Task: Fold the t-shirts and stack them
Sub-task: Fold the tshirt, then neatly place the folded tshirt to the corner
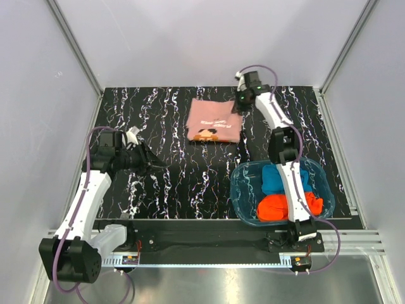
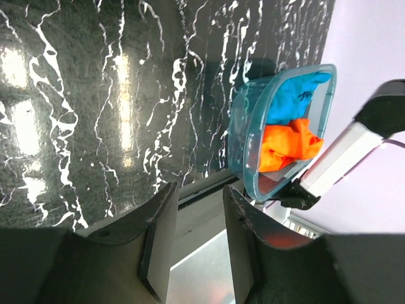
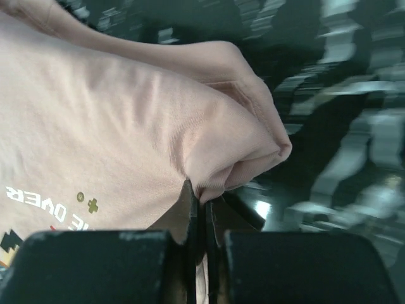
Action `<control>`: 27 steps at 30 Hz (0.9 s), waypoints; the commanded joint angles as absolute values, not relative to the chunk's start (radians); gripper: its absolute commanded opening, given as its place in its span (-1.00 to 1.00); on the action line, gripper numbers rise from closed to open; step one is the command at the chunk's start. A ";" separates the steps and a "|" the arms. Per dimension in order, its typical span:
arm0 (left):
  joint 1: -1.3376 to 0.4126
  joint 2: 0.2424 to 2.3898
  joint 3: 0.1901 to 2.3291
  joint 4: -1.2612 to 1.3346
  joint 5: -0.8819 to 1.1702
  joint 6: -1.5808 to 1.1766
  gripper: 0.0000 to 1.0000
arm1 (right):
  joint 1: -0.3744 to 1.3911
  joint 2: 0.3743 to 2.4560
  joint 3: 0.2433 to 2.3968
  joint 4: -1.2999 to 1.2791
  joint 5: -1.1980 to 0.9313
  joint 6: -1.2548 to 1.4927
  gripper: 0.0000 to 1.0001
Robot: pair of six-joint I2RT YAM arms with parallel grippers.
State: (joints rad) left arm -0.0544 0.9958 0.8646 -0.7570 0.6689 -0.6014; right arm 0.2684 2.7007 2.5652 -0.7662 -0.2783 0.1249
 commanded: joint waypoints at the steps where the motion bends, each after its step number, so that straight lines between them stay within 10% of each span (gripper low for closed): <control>1: -0.055 1.028 0.910 -0.799 0.673 -0.565 -0.22 | 0.187 2.547 2.565 -0.785 -0.141 -0.113 -1.00; 27: -0.097 1.311 1.046 -0.891 0.664 -0.462 -0.25 | -0.248 2.546 2.588 -0.690 -0.230 -0.707 -1.00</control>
